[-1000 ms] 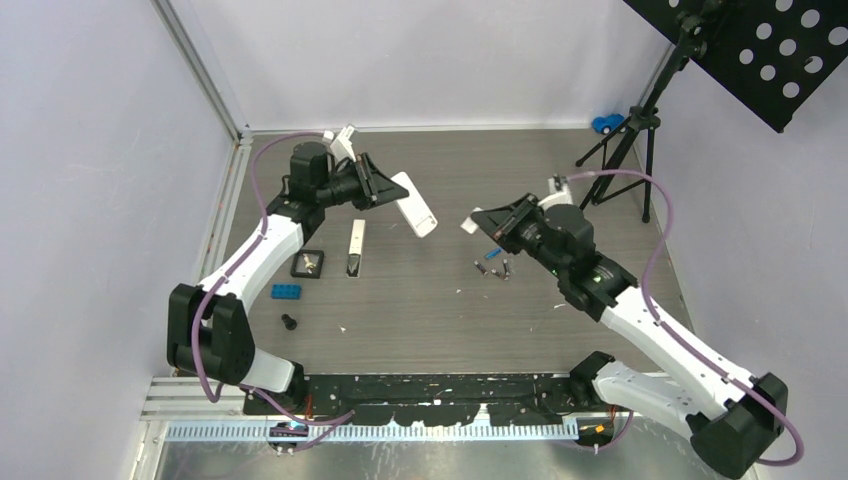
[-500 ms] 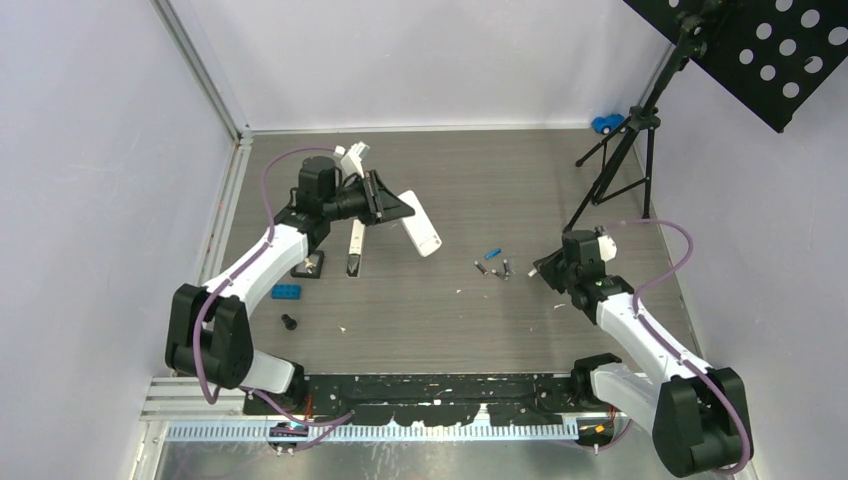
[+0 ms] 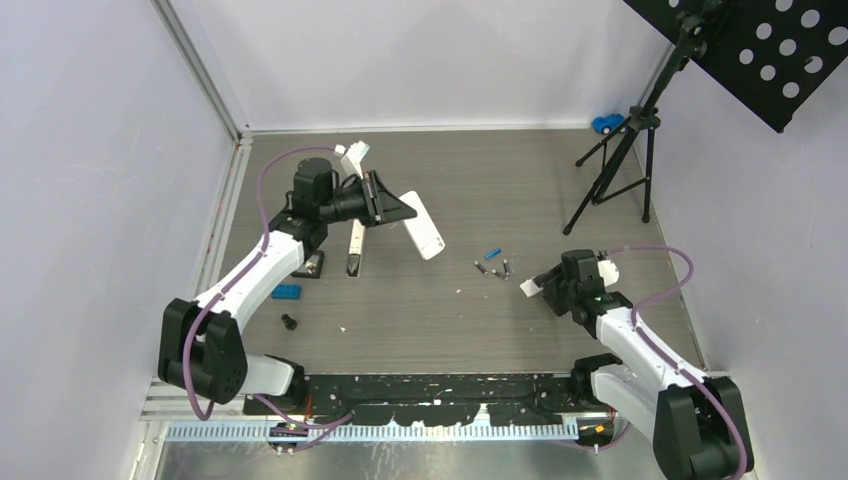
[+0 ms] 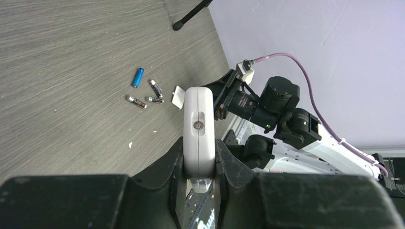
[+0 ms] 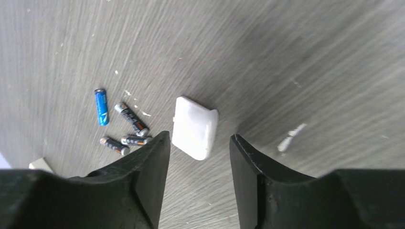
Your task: Load the batteries into the remote control
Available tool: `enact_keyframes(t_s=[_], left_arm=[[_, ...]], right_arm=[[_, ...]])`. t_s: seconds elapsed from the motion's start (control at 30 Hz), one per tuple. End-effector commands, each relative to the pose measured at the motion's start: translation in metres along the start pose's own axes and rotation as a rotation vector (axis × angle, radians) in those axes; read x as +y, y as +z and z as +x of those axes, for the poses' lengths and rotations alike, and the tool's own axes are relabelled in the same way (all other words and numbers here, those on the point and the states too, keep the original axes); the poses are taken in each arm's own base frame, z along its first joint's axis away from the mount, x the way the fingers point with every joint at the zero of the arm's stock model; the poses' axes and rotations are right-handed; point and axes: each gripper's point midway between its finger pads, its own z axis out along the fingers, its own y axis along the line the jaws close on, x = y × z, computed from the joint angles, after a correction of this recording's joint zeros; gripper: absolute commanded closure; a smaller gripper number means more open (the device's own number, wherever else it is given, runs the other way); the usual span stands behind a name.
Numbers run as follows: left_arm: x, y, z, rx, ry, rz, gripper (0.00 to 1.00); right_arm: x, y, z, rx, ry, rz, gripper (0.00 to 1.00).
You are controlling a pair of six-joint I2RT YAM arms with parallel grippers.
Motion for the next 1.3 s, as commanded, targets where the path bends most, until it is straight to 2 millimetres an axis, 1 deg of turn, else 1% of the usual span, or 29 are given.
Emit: enact_keyframes(t_s=[0.0,0.07,0.13,0.2,0.23,0.3,0.33,0.4,0.43,0.5,0.57,0.6,0.67,0.77,0.83,0.9,1.0,1.07,1.17,1.27], left_arm=[[-0.025,-0.007,-0.008,-0.027,0.061,0.070,1.00],[-0.026,-0.006,-0.010,-0.035,0.061,0.070,1.00],[-0.028,-0.006,-0.011,-0.040,0.060,0.081,1.00],[-0.032,-0.005,-0.013,-0.042,0.056,0.100,1.00],[-0.035,-0.005,-0.014,-0.044,0.053,0.109,1.00],[-0.041,-0.005,-0.016,-0.052,0.037,0.131,1.00],[-0.045,-0.005,-0.017,-0.061,0.023,0.142,1.00],[-0.052,-0.004,-0.022,-0.088,-0.017,0.161,1.00],[-0.057,-0.004,-0.026,-0.111,-0.026,0.183,1.00],[-0.066,-0.004,-0.031,-0.141,-0.075,0.218,1.00],[-0.076,-0.004,-0.034,-0.167,-0.149,0.262,1.00],[-0.081,-0.004,-0.035,-0.176,-0.173,0.282,1.00],[-0.092,-0.002,-0.033,-0.182,-0.216,0.327,1.00],[-0.107,0.000,-0.030,-0.191,-0.255,0.379,1.00],[-0.115,0.002,-0.026,-0.182,-0.267,0.399,1.00],[-0.119,0.003,-0.025,-0.180,-0.280,0.408,1.00],[-0.121,0.002,-0.025,-0.184,-0.291,0.415,1.00],[-0.123,0.001,-0.025,-0.184,-0.292,0.420,1.00],[-0.124,-0.001,-0.024,-0.182,-0.299,0.422,1.00],[-0.124,-0.002,-0.023,-0.176,-0.308,0.425,1.00]], right_arm=[[-0.010,-0.015,-0.025,-0.107,-0.008,0.099,0.41],[-0.009,-0.022,-0.030,-0.114,-0.023,0.115,0.35],[0.002,-0.029,-0.031,-0.103,-0.042,0.081,0.33],[0.028,-0.040,-0.026,-0.052,-0.063,-0.041,0.31],[0.047,-0.049,-0.024,-0.028,-0.084,-0.133,0.30],[0.092,-0.076,-0.012,0.051,-0.100,-0.366,0.28],[0.116,-0.096,-0.010,0.072,-0.100,-0.499,0.27],[0.155,-0.134,-0.004,0.121,-0.090,-0.728,0.23],[0.175,-0.158,-0.005,0.125,-0.085,-0.851,0.22],[0.196,-0.190,-0.001,0.149,-0.053,-0.993,0.18],[0.212,-0.212,0.004,0.170,-0.036,-1.084,0.15],[0.220,-0.221,0.011,0.194,-0.034,-1.118,0.14],[0.234,-0.233,0.021,0.214,-0.027,-1.163,0.14],[0.254,-0.244,0.037,0.229,-0.034,-1.216,0.13],[0.264,-0.247,0.045,0.230,-0.042,-1.237,0.13],[0.273,-0.245,0.052,0.245,-0.045,-1.249,0.13],[0.280,-0.252,0.052,0.245,-0.017,-1.298,0.19],[0.279,-0.253,0.047,0.222,0.019,-1.324,0.25],[0.279,-0.260,0.039,0.183,0.042,-1.360,0.31],[0.282,-0.260,0.039,0.181,0.029,-1.355,0.41]])
